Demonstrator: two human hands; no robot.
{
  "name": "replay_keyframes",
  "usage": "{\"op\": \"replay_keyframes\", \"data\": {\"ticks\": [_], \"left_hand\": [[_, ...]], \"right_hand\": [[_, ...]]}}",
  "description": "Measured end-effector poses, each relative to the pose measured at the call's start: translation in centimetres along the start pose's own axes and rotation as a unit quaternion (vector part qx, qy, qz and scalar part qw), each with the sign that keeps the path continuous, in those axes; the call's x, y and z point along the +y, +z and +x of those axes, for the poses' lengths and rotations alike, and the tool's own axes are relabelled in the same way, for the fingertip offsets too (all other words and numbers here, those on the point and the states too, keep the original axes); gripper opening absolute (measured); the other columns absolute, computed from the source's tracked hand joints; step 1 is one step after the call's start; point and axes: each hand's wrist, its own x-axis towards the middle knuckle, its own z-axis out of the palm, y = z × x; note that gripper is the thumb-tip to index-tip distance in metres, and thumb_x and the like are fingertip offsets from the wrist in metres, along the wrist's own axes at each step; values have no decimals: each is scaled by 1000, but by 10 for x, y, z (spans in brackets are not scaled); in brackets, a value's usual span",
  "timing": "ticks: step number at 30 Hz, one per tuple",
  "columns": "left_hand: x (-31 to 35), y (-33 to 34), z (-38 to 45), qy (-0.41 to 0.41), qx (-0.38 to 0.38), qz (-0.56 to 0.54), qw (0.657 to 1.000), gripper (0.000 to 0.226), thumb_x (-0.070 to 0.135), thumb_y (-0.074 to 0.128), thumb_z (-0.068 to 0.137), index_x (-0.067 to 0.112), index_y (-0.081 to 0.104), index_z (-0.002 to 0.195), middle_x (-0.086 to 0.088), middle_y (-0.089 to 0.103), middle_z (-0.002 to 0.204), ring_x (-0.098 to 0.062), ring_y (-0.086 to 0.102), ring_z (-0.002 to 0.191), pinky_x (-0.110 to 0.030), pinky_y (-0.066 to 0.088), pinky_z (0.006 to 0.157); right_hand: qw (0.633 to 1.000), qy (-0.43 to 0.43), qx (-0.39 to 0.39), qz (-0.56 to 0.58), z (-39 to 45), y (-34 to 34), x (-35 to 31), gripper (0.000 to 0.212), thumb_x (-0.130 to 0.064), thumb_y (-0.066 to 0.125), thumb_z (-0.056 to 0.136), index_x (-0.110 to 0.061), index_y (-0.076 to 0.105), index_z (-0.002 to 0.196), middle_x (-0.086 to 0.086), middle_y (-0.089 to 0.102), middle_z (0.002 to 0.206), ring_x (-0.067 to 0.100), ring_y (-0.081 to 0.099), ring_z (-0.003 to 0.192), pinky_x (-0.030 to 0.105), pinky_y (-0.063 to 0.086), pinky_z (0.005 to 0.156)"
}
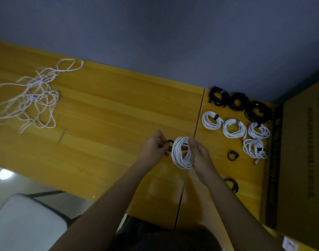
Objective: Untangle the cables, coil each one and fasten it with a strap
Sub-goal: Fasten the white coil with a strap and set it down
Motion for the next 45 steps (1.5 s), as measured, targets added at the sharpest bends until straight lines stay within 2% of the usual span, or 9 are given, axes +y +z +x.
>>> {"op": "replay_keyframes", "data": {"ticks": [3,8,12,19,24,30,35,40,45], "left_hand": [[-5,-21,-2,38,-1,55,998,18,21,54,97,18,43,84,-1,67,74,-4,61,60,-21,43,49],[-13,-54,-5,82,-39,72,993,9,18,57,96,16,48,92,-4,68,84,-12,65,75,-21,47,55],[-16,-72,-8,84,-82,19,993,15,22,58,95,17,51,108,-1,69,81,-4,65,71,-13,46,55],[-35,-97,0,46,-41,34,998,11,22,56,96,18,54,86,-2,67,74,-6,64,61,-11,41,48],[-38,-109,5,68,-4,29,997,24,24,57,96,29,46,75,13,65,68,-1,62,54,-13,41,49],[-39,-118,3,81,-5,53,995,24,30,55,97,31,43,75,10,62,60,-9,62,53,-30,47,53],[-42,-121,-1,95,-32,23,995,19,20,59,94,26,52,77,0,67,73,-15,66,65,-36,54,66],[-43,-124,-8,103,-61,-34,992,10,16,60,93,21,62,85,7,67,70,-6,64,59,-15,45,53],[-43,-127,-13,75,-33,-85,993,23,7,60,91,23,59,74,9,62,61,-4,58,51,-26,47,49]], "right_hand": [[999,2,14,51,-1,15,-11,30,-38,39,99,-24,65,103,-10,70,95,5,67,86,24,55,74],[995,15,6,101,2,35,-36,41,-47,38,94,-20,63,114,8,65,118,27,61,110,51,46,100],[997,3,-17,79,2,63,-47,56,-57,41,83,-20,62,120,10,64,122,29,61,111,55,44,100],[992,-22,58,113,2,86,-44,33,-47,37,96,-31,65,100,6,66,116,25,62,108,48,50,94],[998,-42,43,34,-4,100,-34,30,-47,36,96,-35,64,100,-21,67,94,-10,63,81,8,48,61],[998,-23,-24,51,-9,114,-34,45,-59,41,84,-31,67,108,-3,71,108,13,67,99,30,54,82],[992,-47,-19,117,-9,113,-49,42,-55,43,83,-27,67,103,-5,74,100,12,69,93,19,54,67],[995,-58,-7,80,-5,117,-59,55,-53,38,88,-16,62,121,5,68,117,21,63,110,37,51,92],[998,-46,-25,18,-5,129,-57,30,-46,36,97,-35,63,103,-20,64,106,2,58,103,22,45,87]]}}
